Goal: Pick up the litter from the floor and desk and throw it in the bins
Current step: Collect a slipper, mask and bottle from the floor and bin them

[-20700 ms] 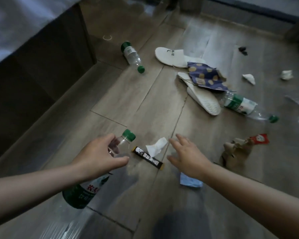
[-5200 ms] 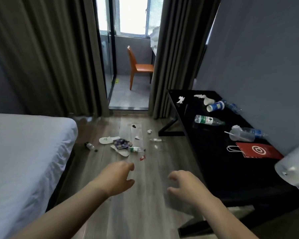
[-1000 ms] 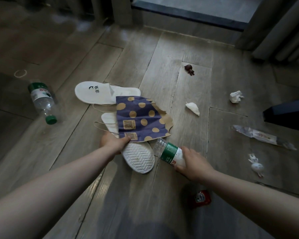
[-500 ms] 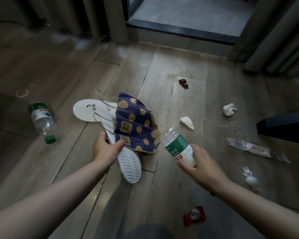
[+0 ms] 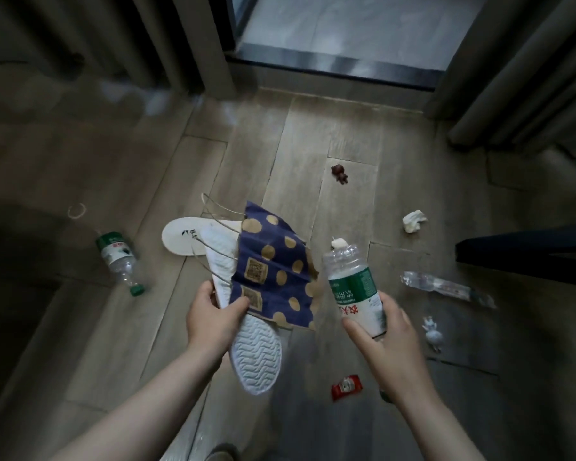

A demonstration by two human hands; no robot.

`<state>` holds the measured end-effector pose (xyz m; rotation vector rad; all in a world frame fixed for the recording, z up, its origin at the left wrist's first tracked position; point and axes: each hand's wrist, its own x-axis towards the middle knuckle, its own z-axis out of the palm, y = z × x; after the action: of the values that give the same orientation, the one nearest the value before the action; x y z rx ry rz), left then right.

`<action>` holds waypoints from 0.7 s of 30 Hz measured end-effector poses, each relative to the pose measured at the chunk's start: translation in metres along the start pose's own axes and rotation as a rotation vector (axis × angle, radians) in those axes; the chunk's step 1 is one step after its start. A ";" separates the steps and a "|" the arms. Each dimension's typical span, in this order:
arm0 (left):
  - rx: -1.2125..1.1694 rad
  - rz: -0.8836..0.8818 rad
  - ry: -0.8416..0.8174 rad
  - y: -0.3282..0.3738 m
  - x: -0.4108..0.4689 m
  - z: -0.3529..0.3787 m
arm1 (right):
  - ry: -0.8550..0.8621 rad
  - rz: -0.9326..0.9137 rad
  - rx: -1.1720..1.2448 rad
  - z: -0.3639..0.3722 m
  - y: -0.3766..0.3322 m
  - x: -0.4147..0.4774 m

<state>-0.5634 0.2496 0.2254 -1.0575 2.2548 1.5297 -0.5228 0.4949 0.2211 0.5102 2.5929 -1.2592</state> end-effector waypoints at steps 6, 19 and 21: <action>0.025 0.005 0.013 0.094 -0.072 -0.058 | 0.034 0.021 0.035 -0.086 -0.096 -0.046; -0.081 0.152 -0.035 0.350 -0.288 -0.196 | 0.171 -0.067 0.201 -0.327 -0.352 -0.175; -0.118 0.180 -0.062 0.379 -0.322 -0.211 | 0.192 -0.092 0.223 -0.364 -0.380 -0.197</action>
<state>-0.5404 0.2814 0.7641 -0.8418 2.2960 1.7600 -0.5079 0.5219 0.7818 0.5834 2.6712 -1.6164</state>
